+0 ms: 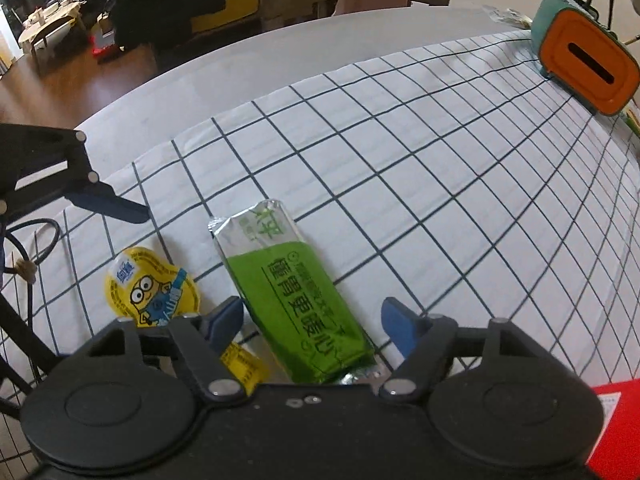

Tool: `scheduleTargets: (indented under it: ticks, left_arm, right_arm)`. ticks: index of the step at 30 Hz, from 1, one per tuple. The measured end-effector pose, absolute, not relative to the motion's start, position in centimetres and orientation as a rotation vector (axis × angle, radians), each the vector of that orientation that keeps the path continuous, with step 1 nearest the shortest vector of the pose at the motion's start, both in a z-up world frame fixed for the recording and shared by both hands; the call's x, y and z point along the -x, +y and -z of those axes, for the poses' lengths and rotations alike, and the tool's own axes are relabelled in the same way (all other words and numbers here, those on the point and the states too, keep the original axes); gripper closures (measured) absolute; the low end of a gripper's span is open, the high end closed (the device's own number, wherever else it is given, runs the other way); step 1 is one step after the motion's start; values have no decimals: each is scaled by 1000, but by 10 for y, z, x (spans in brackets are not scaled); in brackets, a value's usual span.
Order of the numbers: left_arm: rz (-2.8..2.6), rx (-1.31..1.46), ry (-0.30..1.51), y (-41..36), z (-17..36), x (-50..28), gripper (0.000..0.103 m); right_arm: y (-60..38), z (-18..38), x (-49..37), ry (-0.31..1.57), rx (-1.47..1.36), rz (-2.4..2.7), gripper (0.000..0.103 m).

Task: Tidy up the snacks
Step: 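Grasp the green biscuit packet with the right tool while the left tool grasps the Minions jelly cup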

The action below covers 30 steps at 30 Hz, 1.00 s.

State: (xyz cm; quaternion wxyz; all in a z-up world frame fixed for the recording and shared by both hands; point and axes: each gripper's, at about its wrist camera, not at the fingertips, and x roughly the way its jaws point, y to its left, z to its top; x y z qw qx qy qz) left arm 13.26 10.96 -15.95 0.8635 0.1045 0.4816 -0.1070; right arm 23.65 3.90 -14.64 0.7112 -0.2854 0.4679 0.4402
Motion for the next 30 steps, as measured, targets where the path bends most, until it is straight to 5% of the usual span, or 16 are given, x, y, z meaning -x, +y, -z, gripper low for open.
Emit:
scheduleTargets:
  ticks: [7, 11, 14, 30]
  left_arm:
    - [221, -182, 1009, 113, 160, -137, 18]
    - [232, -146, 1020, 114, 160, -136, 33]
    - [222, -147, 1021, 112, 159, -136, 35]
    - [167, -49, 1026, 114, 151, -128, 35]
  right_arm:
    - [41, 146, -235, 1040, 606, -997, 42]
    - [38, 145, -231, 1031, 593, -998, 49]
    - [35, 144, -228, 1027, 574, -983, 56]
    - [0, 125, -223, 1006, 419, -819, 61]
